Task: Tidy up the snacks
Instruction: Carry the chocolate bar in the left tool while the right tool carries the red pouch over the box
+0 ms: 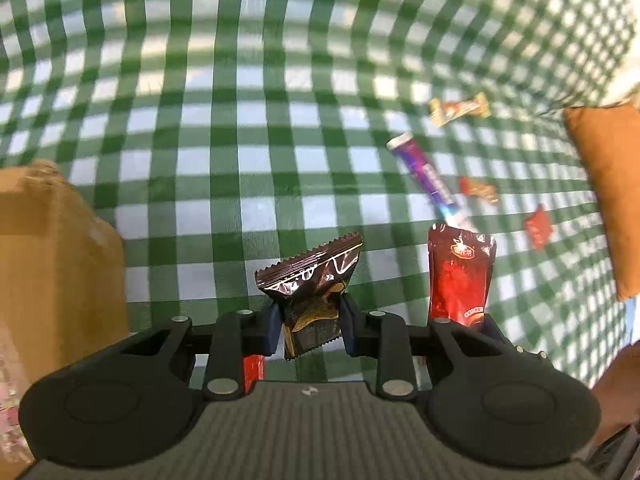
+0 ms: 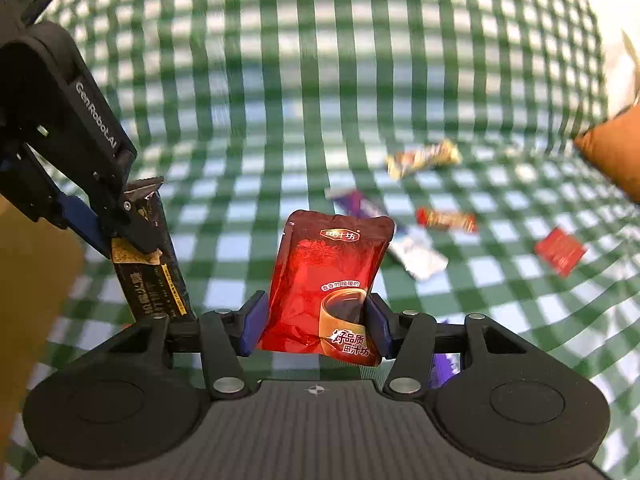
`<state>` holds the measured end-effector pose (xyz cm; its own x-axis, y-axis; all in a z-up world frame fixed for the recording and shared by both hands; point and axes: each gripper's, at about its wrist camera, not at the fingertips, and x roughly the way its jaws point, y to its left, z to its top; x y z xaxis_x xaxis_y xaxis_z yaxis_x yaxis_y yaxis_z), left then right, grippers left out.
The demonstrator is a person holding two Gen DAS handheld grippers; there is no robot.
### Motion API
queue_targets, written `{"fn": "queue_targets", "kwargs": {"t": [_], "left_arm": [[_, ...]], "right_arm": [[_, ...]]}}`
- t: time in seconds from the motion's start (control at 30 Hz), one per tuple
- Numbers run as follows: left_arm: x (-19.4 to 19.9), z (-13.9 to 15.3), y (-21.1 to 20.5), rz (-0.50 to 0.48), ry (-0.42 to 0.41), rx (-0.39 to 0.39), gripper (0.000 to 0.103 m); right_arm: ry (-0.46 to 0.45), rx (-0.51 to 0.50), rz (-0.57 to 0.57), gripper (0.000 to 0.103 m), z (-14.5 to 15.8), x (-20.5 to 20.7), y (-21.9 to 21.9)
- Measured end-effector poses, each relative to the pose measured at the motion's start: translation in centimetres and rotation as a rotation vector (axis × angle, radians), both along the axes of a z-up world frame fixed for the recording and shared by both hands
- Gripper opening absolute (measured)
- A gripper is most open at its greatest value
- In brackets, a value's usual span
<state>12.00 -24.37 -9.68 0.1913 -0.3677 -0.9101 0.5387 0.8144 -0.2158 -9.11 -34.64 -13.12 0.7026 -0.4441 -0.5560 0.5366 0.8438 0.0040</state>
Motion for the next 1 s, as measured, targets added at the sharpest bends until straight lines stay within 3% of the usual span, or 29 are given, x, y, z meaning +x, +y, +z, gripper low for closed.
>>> {"fn": "queue_targets", "kwargs": {"t": [0.3, 0.53, 0.83, 1.0], "left_arm": [[-4.8, 9.9, 7.5, 0.002, -0.125, -0.146, 0.033], [-9.4, 15.8, 17.7, 0.068, -0.189, -0.192, 0.033], [-12.1, 16.3, 31.7, 0.212, -0.17, -0.159, 0.033], [-12.3, 15.4, 37.6, 0.273, -0.149, -0.16, 0.033]], "right_arm": [[-0.121, -0.038, 0.002, 0.056, 7.4, -4.5, 6.1], [-0.203, -0.004, 0.122, 0.056, 12.1, -6.9, 14.3], [-0.15, 0.122, 0.304, 0.056, 13.2, -4.6, 24.7], [-0.107, 0.105, 0.368, 0.056, 14.0, -3.4, 28.7]]}}
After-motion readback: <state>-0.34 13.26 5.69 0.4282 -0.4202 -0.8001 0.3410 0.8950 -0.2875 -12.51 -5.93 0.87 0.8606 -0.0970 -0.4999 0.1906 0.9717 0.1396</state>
